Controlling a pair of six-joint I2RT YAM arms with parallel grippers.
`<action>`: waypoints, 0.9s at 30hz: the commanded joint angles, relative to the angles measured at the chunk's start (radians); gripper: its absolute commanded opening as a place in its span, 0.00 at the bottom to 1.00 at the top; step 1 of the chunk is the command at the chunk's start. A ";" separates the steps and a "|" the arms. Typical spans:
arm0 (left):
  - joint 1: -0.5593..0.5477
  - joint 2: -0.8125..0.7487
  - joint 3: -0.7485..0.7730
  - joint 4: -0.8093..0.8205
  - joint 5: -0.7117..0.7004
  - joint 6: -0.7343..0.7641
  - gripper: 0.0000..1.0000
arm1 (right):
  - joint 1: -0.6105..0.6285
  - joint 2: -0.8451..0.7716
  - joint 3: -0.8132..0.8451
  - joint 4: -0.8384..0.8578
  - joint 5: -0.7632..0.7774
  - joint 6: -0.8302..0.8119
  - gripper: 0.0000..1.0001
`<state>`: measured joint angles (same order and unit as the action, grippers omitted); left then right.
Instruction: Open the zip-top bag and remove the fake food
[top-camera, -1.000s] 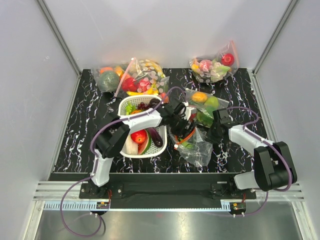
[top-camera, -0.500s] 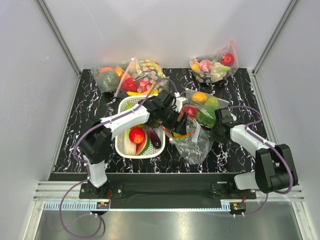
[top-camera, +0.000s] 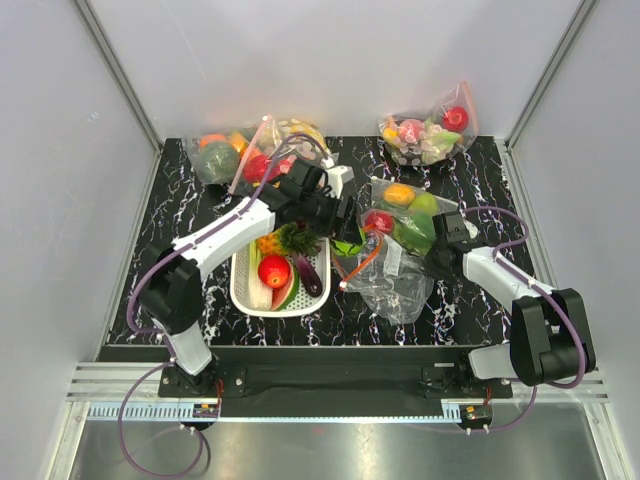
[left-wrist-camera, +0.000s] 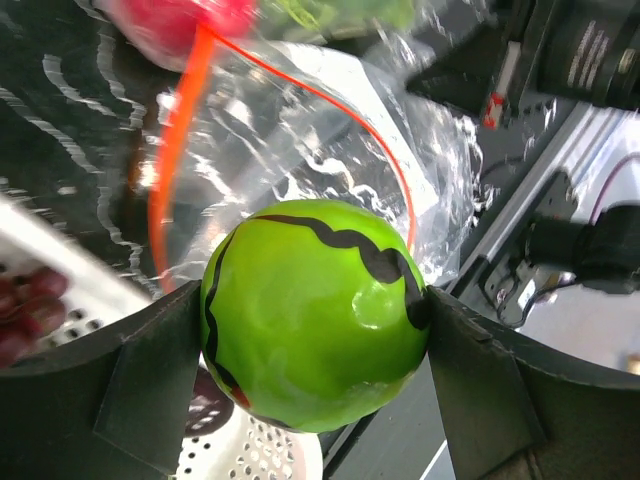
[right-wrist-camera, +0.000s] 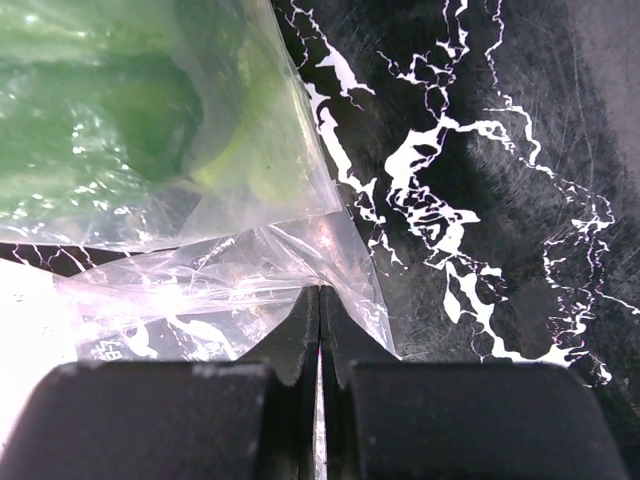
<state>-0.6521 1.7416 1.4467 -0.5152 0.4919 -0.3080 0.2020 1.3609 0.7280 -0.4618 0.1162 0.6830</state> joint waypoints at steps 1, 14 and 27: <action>0.097 -0.109 0.078 0.027 -0.047 -0.029 0.60 | -0.009 -0.032 0.037 -0.012 0.043 -0.023 0.00; 0.377 -0.225 0.046 -0.152 -0.352 0.033 0.62 | -0.009 -0.167 0.165 -0.142 0.050 -0.149 0.83; 0.407 -0.100 -0.008 0.001 -0.423 0.050 0.62 | -0.009 -0.258 0.223 -0.207 0.031 -0.152 0.97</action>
<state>-0.2440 1.6112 1.3975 -0.6144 0.1085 -0.2764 0.1993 1.1316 0.9127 -0.6445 0.1398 0.5442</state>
